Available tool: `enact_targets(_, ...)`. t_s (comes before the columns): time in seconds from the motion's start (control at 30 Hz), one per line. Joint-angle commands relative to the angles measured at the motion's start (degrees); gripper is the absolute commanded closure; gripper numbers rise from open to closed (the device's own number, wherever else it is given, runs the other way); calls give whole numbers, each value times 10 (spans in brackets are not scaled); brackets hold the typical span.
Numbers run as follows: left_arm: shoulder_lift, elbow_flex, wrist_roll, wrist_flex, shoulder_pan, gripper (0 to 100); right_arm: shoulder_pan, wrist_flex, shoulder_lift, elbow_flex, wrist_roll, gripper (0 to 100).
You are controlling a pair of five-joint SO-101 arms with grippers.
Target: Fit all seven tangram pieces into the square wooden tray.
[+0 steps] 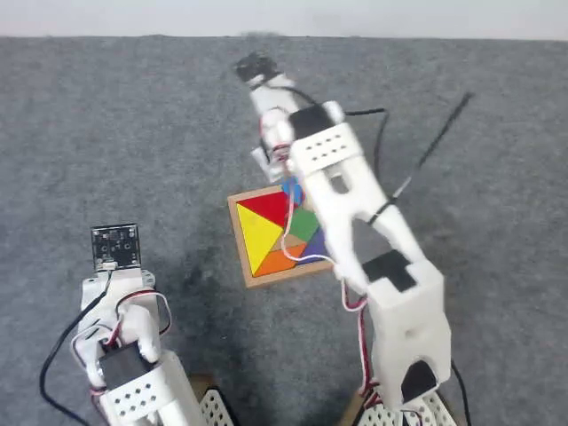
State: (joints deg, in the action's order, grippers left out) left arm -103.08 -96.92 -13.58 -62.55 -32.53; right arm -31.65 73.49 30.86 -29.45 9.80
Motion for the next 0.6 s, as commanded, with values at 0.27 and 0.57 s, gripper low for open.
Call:
enact_targets(0.27,-9,5,-6,-2,0,985,-5,-51,72,-7,12,992)
enact_targets(0.57,-9,5,-6,-2,0,985,15,-46,96,-7,12,992)
